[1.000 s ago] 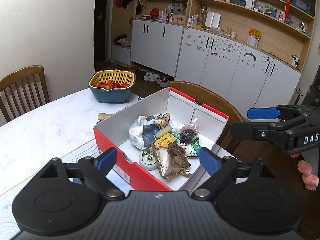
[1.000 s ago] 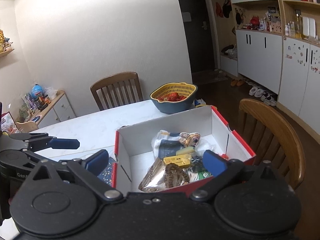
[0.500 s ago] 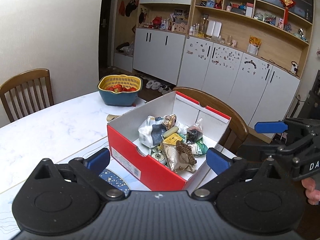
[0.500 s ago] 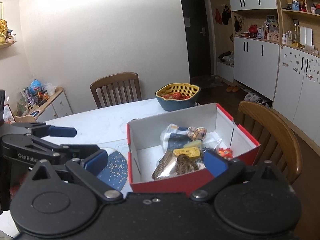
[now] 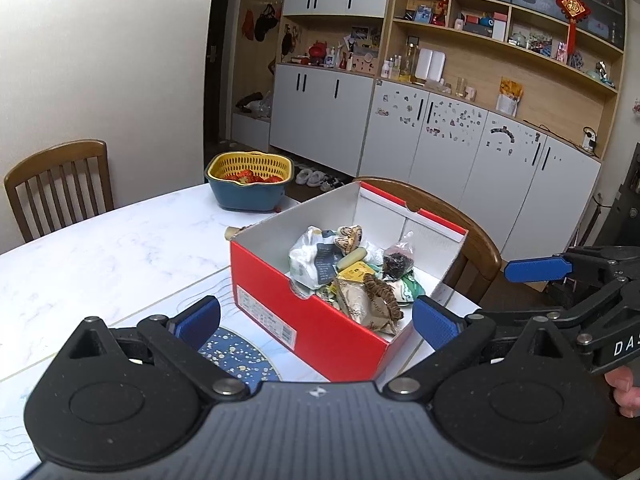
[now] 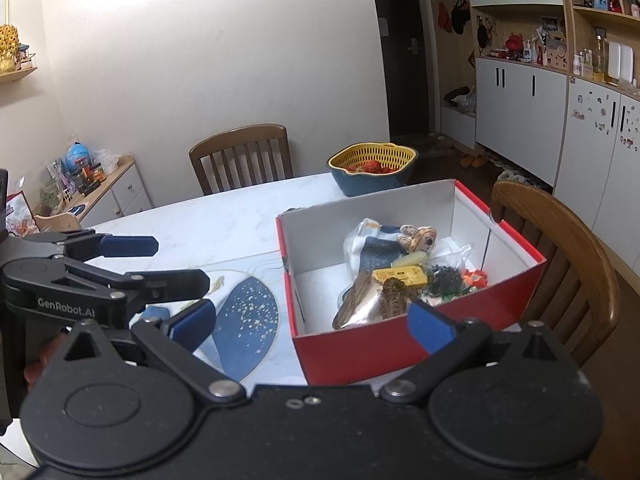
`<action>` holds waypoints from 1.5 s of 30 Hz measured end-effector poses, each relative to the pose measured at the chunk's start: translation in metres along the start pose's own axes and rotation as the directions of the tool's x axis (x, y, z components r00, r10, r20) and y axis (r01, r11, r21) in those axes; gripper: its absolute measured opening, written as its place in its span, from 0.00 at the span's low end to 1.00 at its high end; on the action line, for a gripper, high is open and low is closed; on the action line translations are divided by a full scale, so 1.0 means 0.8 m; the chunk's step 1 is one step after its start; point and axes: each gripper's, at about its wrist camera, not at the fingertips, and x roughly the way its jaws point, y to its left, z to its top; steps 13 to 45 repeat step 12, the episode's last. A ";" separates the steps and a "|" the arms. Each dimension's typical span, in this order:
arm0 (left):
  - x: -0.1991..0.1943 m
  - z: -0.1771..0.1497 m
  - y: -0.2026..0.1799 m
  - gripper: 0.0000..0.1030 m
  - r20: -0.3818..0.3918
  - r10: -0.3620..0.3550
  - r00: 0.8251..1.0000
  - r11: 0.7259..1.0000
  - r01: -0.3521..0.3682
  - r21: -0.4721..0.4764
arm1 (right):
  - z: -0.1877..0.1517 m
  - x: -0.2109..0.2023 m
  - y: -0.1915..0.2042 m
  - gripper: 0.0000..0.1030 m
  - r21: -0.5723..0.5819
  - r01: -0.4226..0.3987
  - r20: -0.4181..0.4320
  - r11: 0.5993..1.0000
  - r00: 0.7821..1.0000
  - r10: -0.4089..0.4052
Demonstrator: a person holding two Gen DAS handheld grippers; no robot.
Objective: Organize objects
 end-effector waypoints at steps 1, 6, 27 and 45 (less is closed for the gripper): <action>-0.001 -0.001 0.000 1.00 0.003 0.008 1.000 1.000 -0.008 0.004 | 0.000 0.001 0.001 0.99 -0.001 0.002 -0.002 1.000 1.000 -0.002; -0.001 -0.004 0.005 1.00 -0.002 0.021 1.000 1.000 -0.021 0.005 | -0.003 0.002 0.005 0.99 -0.003 0.004 -0.012 1.000 1.000 -0.004; -0.002 -0.010 0.015 1.00 -0.013 0.011 1.000 1.000 -0.011 0.001 | -0.004 0.004 0.008 0.99 0.000 0.008 -0.019 1.000 1.000 -0.008; -0.002 -0.010 0.015 1.00 -0.013 0.011 1.000 1.000 -0.011 0.001 | -0.004 0.004 0.008 0.99 0.000 0.008 -0.019 1.000 1.000 -0.008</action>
